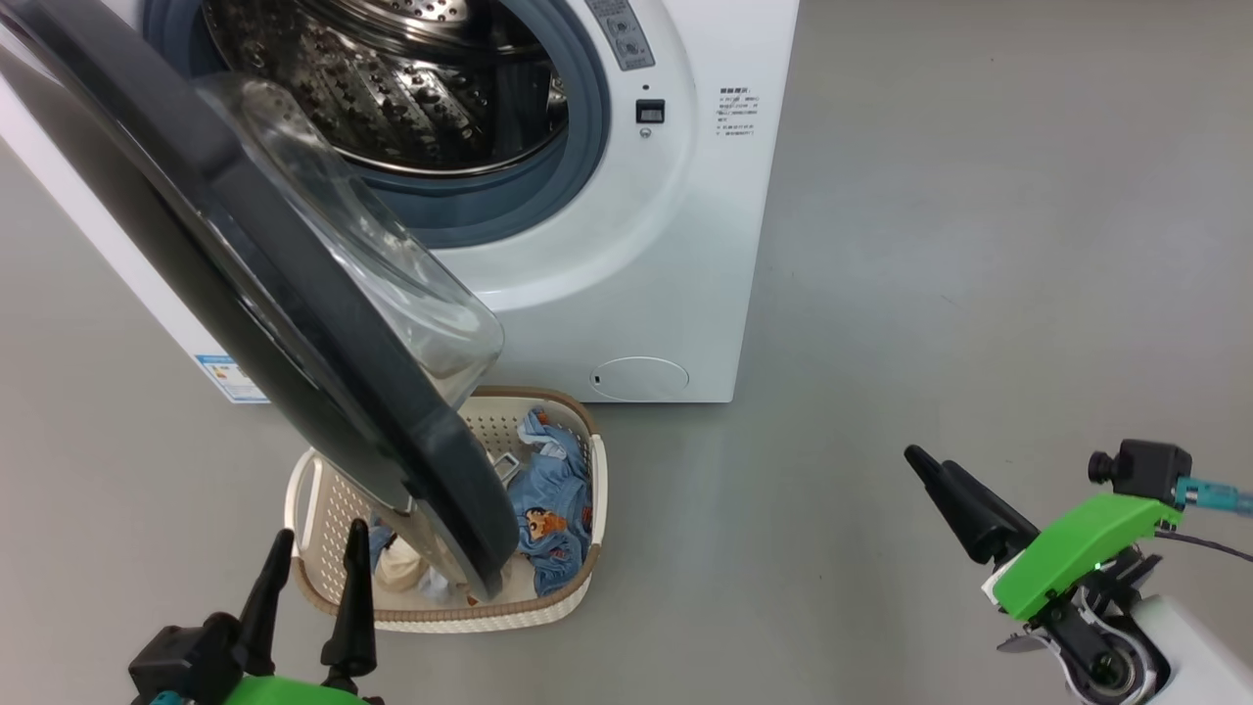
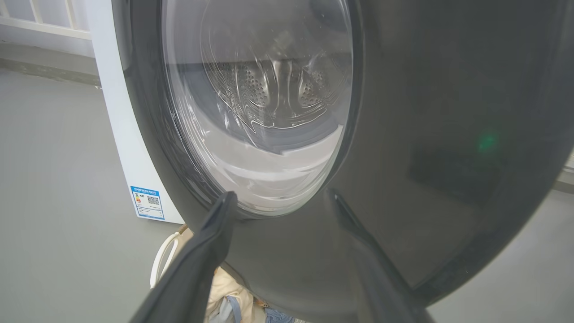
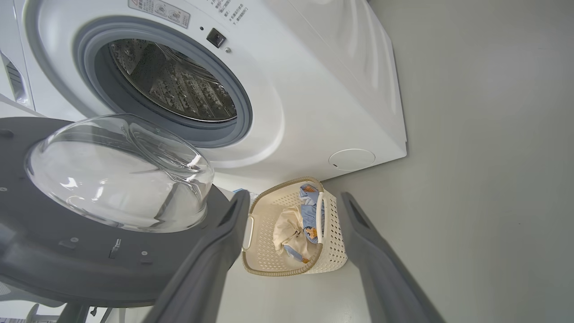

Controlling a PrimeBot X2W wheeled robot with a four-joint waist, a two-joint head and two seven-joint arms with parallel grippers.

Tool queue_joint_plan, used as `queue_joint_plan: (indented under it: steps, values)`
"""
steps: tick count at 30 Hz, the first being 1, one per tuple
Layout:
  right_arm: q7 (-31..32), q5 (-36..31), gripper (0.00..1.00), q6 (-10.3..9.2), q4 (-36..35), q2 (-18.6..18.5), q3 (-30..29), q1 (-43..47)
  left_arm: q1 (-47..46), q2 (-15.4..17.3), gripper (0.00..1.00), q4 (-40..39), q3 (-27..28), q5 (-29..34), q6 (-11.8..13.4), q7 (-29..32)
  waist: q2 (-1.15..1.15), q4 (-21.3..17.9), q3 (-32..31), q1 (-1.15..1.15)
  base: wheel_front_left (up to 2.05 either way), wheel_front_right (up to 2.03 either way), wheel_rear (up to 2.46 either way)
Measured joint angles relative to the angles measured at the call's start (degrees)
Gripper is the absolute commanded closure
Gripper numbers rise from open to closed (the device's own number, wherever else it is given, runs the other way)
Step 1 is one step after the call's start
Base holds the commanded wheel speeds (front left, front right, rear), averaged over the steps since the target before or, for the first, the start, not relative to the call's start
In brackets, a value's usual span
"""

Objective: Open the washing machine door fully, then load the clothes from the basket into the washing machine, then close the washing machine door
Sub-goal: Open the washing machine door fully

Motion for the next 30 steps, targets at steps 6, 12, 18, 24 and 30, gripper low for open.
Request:
queue_joint_plan:
  steps: [6,12,18,24,30]
  values:
    - [-10.40,-3.09,0.00,0.00,3.43,-1.45,4.81,-0.02,0.02,-0.04,0.00,0.02,0.33,0.09,0.00,0.00,0.00,0.08,-0.35,0.00,0.00,0.00,0.00]
    - [-16.24,-6.91,0.00,0.00,7.10,-2.41,6.68,-0.23,0.04,-0.07,0.00,0.03,0.60,0.38,0.00,0.00,0.00,0.06,-0.47,0.00,0.00,0.00,0.00]
    - [-16.46,-18.09,0.00,0.00,6.54,-1.43,-4.67,-0.04,0.07,-0.10,0.00,0.02,1.00,0.42,0.00,0.00,0.00,-0.15,-0.42,0.00,0.00,0.00,0.00]
    - [-16.48,-29.82,0.00,0.00,2.52,2.96,-15.08,4.29,0.12,-0.09,0.00,0.02,1.02,0.43,0.00,0.00,0.00,-0.10,-0.75,0.00,0.00,0.00,0.00]
    - [-16.51,-34.73,0.00,0.00,1.43,5.75,-19.22,8.21,0.30,-0.09,0.00,0.02,1.00,0.44,0.00,0.00,0.00,0.16,-1.04,0.00,0.00,0.00,0.00]
